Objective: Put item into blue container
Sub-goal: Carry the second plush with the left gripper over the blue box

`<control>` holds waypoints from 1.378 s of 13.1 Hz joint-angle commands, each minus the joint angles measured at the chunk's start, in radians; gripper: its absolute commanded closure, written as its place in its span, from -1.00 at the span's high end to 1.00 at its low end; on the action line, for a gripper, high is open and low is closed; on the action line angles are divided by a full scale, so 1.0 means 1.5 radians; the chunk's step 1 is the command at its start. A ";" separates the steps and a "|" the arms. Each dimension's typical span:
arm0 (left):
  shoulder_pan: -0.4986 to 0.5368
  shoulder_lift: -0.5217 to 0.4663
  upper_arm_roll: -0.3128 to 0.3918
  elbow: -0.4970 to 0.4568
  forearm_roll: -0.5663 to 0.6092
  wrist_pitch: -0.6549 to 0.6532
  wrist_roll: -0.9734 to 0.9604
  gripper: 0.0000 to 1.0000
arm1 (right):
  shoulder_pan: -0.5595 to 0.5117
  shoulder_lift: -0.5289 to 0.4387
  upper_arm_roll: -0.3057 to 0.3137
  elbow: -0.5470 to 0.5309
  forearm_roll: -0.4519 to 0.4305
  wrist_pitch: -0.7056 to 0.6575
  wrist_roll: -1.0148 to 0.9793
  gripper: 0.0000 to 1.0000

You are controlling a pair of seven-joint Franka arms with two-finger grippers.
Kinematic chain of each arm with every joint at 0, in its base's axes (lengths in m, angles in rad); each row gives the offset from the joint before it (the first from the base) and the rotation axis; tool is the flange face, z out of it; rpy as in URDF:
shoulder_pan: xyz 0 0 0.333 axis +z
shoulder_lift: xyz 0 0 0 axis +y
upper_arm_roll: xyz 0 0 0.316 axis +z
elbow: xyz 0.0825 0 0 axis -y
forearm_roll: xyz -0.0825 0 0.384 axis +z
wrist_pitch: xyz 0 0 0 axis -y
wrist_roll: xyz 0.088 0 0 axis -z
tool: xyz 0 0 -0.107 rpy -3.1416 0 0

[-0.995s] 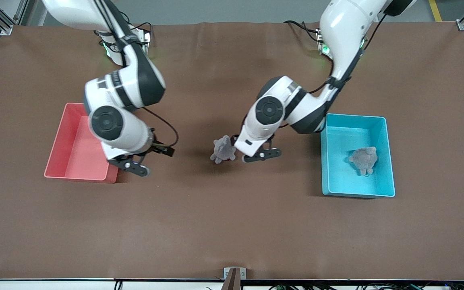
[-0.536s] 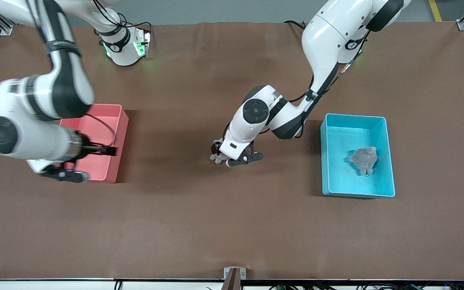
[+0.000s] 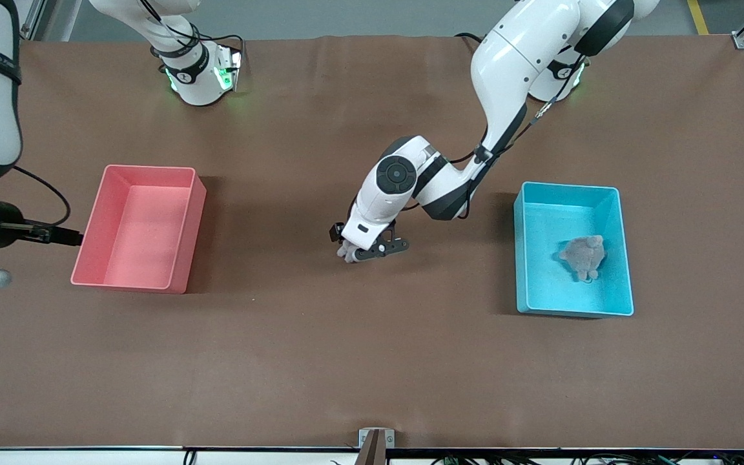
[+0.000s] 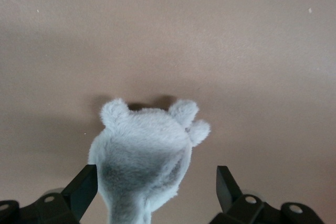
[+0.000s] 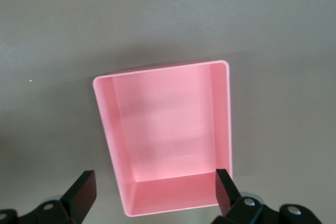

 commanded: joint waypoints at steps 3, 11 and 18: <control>-0.010 0.032 0.007 0.012 0.002 0.005 0.004 0.83 | -0.048 -0.001 0.015 0.014 -0.014 -0.007 -0.044 1.00; -0.001 0.016 0.007 0.012 0.002 -0.005 0.005 -0.41 | -0.020 0.002 0.021 0.042 -0.001 -0.007 -0.040 1.00; 0.073 -0.176 -0.004 -0.074 -0.005 -0.208 0.070 -0.47 | -0.003 0.002 0.019 0.044 -0.004 -0.041 -0.040 1.00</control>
